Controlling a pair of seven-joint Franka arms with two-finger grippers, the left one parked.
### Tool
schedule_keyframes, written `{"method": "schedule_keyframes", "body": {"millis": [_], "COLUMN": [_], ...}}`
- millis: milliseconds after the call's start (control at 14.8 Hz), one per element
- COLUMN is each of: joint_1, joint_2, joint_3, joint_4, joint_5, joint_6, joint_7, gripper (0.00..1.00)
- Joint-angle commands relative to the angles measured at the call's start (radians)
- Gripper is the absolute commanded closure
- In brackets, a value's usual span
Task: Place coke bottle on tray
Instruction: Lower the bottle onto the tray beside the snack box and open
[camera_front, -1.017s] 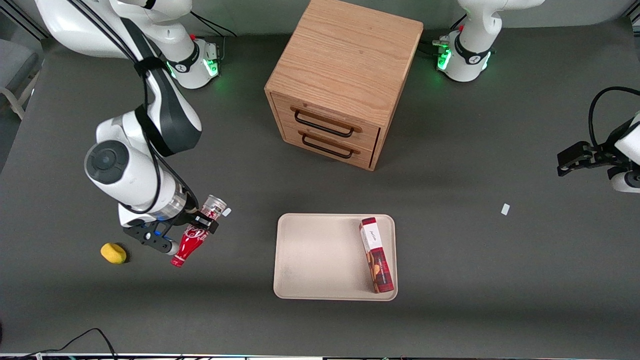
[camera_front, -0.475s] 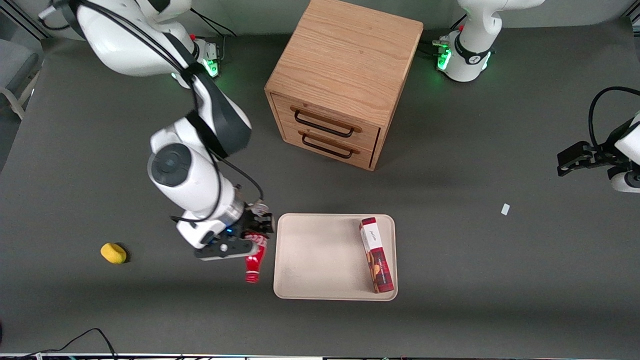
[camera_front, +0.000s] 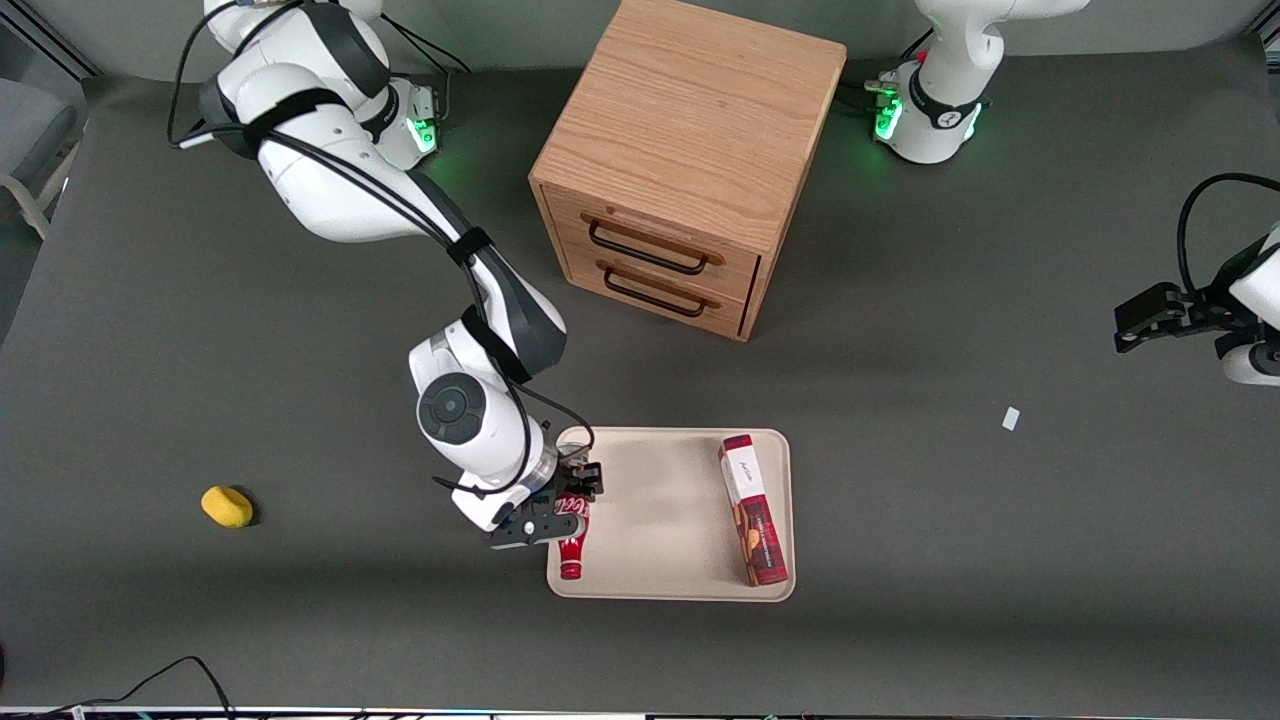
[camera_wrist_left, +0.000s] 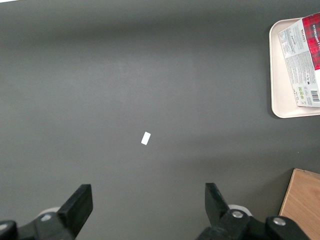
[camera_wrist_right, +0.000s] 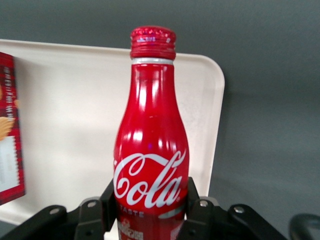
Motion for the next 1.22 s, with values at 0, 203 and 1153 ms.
{"method": "schedule_keyframes", "body": {"millis": [0,203,1153], "joint_1": [0.017,0.023,0.008], "joint_2": [0.06,0.097,0.057], "joint_3": [-0.009,-0.014,-0.014], "joint_4": [0.043,0.042,0.01], "joint_5": [-0.013,-0.013,-0.029], "joint_6": [0.06,0.109,0.126], "joint_7": [-0.005,-0.005,0.05], "gripper": [0.99,0.86,0.0]}}
